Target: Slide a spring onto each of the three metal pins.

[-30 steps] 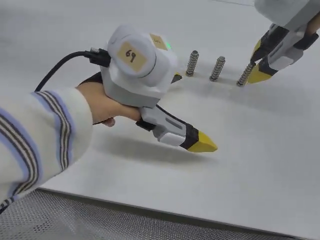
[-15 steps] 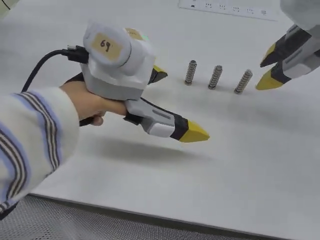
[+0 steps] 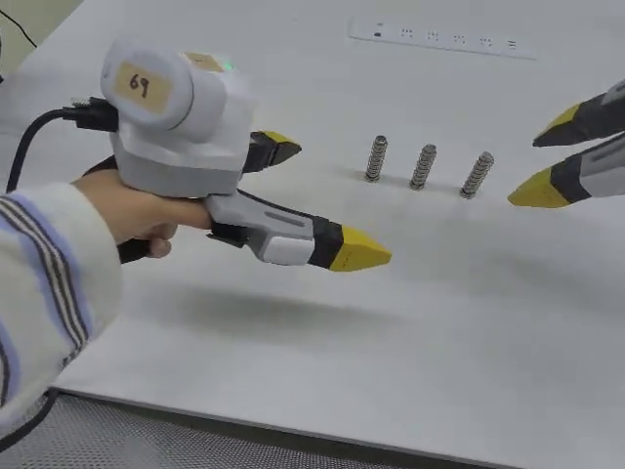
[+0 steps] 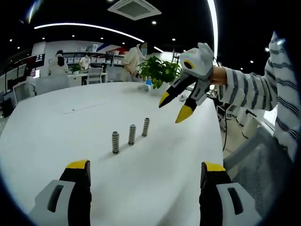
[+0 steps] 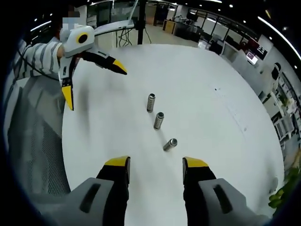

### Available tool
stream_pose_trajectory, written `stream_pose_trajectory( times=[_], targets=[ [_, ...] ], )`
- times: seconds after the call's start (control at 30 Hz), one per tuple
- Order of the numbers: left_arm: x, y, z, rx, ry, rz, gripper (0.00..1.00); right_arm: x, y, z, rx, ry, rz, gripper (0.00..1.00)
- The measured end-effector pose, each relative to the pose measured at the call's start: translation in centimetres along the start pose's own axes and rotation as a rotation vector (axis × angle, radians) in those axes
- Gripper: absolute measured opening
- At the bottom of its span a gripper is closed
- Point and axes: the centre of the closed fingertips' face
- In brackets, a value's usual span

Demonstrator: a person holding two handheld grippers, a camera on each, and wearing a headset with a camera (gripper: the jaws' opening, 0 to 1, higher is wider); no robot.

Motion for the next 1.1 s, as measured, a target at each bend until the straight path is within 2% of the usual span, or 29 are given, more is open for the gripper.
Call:
stream_pose_trajectory(
  times=[0.13,0.2,0.37,0.4,0.47,0.5,0.57,0.67,0.8,0.93,1.1],
  targets=[
    [0.0,-0.1,0.7,-0.016,0.002,-0.013,0.93,-0.7,-0.5,0.8,0.058,-0.038,-0.067,0.53],
    [0.1,-0.2,1.1,-0.023,0.001,-0.02,0.94,-1.2,-1.0,1.3,0.077,-0.041,-0.094,0.57],
    [0.2,-0.4,2.0,-0.039,0.006,-0.036,0.95,-2.3,-1.6,2.3,0.171,-0.07,-0.175,0.58],
    [0.3,-0.4,2.2,-0.037,0.008,-0.033,0.94,-2.6,-1.5,2.6,0.203,-0.073,-0.204,0.6],
    [0.4,-0.5,2.6,-0.037,0.012,-0.027,0.95,-2.7,-1.5,2.9,0.234,-0.089,-0.226,0.68],
    [0.5,-0.5,2.7,-0.038,0.014,-0.026,0.94,-2.7,-1.7,3.3,0.262,-0.115,-0.243,0.72],
    [0.6,-0.7,3.0,-0.046,0.017,-0.027,0.94,-2.7,-2.1,3.6,0.277,-0.149,-0.248,0.81],
    [0.8,-0.6,3.5,-0.05,0.036,-0.05,0.93,-3.2,-2.5,3.8,0.308,-0.166,-0.281,0.9],
    [1.1,-0.5,4.2,-0.051,0.036,-0.048,0.95,-3.6,-3.5,4.0,0.342,-0.159,-0.322,0.91],
    [1.2,-0.5,4.6,-0.062,0.038,-0.066,0.96,-4.2,-4.2,3.9,0.339,-0.163,-0.349,0.93],
    [1.0,-0.8,5.2,-0.066,0.048,-0.047,0.97,-4.6,-5.1,4.1,0.352,-0.189,-0.396,0.95]
  ],
)
Point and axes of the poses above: the centre of the closed fingertips' face, and the gripper's own axes: z roughly backward along the fingers, x roughly to its right, y roughly out of its top, and after that the axes turned 4 degrees about -z, right-handed
